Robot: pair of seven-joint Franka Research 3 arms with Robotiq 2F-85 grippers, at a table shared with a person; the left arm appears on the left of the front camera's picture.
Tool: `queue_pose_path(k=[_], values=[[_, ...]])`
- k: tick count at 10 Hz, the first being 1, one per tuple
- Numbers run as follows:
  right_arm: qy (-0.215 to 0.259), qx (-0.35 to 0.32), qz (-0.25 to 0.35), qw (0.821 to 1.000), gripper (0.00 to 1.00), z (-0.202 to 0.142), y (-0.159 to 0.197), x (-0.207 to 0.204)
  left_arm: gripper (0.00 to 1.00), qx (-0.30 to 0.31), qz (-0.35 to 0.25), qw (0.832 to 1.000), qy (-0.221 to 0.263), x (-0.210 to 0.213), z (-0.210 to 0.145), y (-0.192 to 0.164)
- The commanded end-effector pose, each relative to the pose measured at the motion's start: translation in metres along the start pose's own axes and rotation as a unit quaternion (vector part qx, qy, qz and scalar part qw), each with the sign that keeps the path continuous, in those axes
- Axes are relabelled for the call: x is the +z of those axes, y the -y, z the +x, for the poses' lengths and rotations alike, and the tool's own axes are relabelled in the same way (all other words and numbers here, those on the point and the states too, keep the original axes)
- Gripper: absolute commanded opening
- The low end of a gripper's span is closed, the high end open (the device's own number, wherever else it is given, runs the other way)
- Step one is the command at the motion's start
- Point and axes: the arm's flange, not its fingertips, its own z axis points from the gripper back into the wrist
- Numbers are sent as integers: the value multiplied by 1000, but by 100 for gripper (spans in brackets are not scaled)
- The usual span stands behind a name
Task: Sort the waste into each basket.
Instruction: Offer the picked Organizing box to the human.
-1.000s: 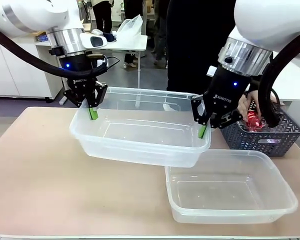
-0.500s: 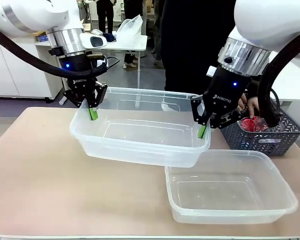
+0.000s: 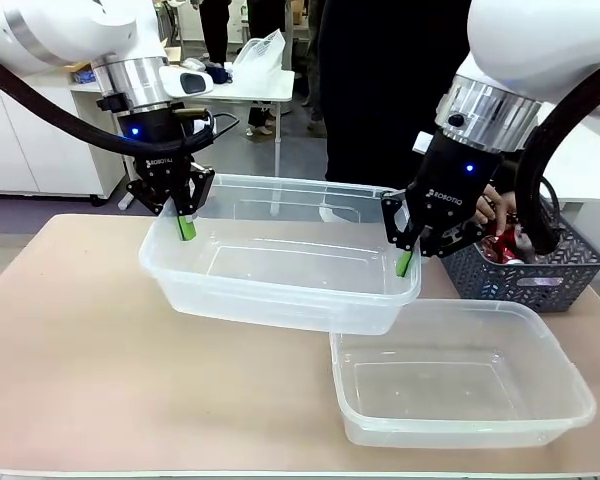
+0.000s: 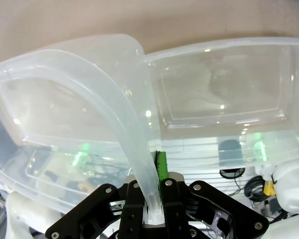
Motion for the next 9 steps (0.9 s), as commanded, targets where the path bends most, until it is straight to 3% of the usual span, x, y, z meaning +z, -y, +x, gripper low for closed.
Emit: queue_pose_path(k=[1,9], values=[[-2,2,6,1000,4,3,4,2,3,-4,-6,1000,-3,8,-2,-1],[-2,2,6,1000,4,3,4,2,3,-4,-6,1000,-3,8,-2,-1]])
